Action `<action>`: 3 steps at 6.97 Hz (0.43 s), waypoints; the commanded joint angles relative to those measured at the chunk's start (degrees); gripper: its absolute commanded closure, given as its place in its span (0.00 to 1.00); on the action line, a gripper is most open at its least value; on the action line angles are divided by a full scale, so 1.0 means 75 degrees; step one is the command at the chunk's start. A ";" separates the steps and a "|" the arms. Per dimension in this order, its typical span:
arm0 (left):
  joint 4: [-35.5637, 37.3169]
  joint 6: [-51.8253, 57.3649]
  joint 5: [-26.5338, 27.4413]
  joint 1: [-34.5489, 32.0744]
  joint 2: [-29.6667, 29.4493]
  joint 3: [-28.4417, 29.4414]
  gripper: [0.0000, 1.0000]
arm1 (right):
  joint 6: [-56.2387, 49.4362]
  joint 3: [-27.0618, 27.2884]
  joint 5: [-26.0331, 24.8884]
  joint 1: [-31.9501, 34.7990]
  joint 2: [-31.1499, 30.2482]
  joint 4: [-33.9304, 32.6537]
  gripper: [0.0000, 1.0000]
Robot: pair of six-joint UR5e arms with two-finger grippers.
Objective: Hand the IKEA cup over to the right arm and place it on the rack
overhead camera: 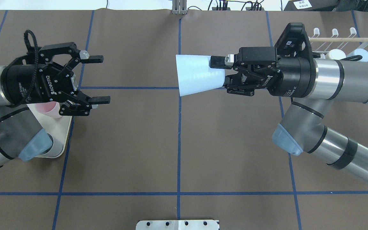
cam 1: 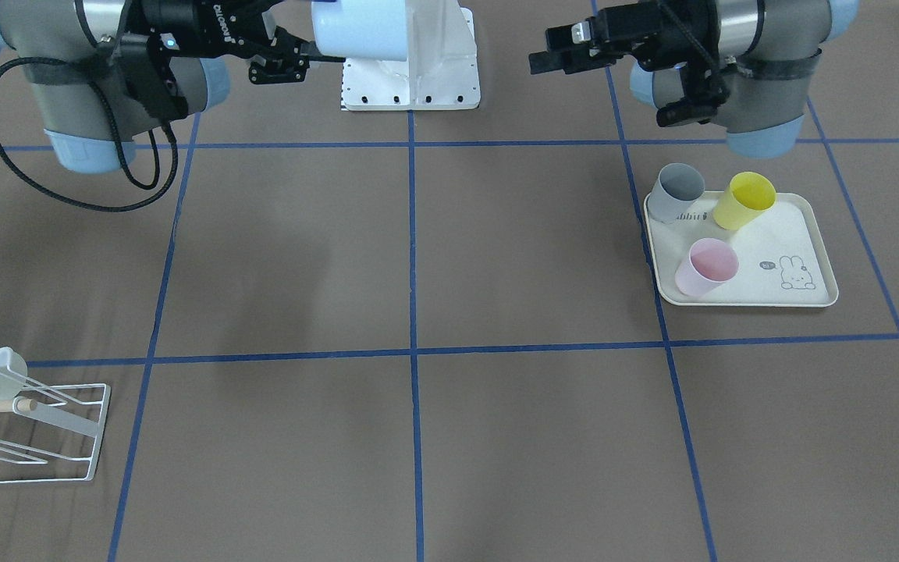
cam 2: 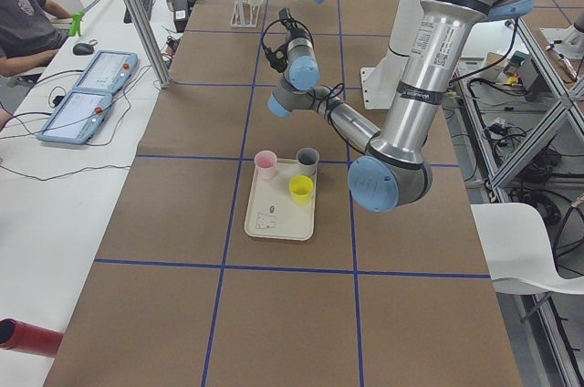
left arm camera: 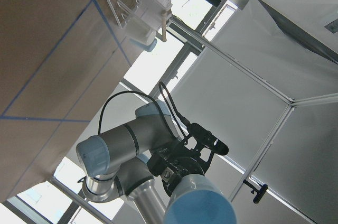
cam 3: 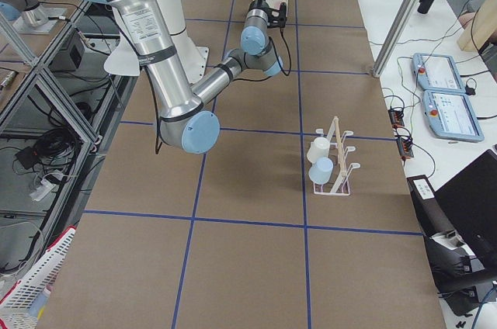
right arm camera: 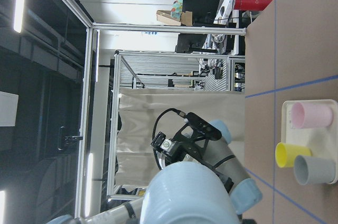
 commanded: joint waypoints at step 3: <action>0.4023 0.5328 -0.2436 -0.2400 0.0562 0.0087 0.00 | -0.2347 -0.0187 0.2009 0.2043 -0.0703 -0.2483 0.63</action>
